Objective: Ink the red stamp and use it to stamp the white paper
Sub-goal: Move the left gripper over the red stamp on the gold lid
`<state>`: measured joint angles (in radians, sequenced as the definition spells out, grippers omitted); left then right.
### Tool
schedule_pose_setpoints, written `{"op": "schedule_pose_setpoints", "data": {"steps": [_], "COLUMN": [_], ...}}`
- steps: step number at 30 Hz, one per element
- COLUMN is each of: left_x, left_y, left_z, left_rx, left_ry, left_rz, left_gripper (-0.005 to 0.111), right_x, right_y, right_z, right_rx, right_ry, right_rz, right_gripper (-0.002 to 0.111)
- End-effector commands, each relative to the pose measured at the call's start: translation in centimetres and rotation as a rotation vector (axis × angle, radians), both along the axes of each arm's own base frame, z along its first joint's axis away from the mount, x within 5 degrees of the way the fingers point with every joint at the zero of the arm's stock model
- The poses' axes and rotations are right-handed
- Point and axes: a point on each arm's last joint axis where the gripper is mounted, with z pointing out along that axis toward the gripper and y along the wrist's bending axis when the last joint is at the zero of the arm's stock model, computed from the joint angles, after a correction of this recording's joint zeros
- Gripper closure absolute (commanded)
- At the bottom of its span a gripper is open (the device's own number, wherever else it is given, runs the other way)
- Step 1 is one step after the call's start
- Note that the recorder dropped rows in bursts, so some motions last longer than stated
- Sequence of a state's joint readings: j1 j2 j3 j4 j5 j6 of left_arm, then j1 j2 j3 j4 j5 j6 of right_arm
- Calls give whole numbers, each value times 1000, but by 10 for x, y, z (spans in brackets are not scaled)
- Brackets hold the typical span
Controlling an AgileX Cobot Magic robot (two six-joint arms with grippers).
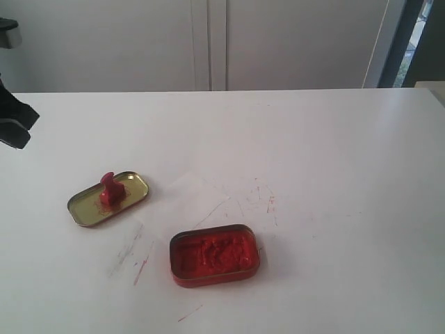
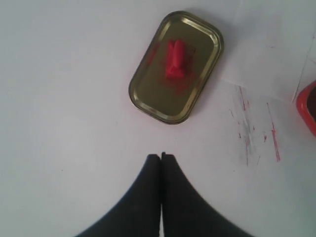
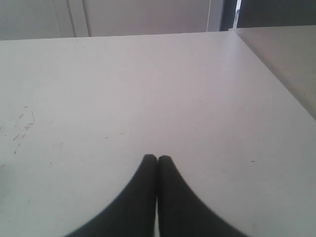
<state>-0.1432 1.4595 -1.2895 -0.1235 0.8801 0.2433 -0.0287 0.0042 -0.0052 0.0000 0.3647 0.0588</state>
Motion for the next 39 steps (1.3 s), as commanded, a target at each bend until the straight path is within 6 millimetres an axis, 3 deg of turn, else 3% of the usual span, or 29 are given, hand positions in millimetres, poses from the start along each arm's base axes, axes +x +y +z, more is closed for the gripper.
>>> {"op": "schedule_pose_setpoints", "data": {"steps": [1,24,34,39], "left_x": [8,53,62,66], "left_y": [-14,-69,-88,-98], "left_z": [-2,-23,-47,-61], "left_rx": [1,32,270,222], "left_ry": [41,152,153,173], "left_rz": [-35,-170,-119,-123], "left_gripper": [107,107,107,107], "right_x": [0,0,0,0], "right_y": [0,0,0,0], "right_z": [0,0,0,0], "right_rx": [0,0,0,0], "right_ry": [-13,-13,-13,-13], "right_rz": [-2,-2,-2,-2], "right_gripper": [108,108,108,108]}}
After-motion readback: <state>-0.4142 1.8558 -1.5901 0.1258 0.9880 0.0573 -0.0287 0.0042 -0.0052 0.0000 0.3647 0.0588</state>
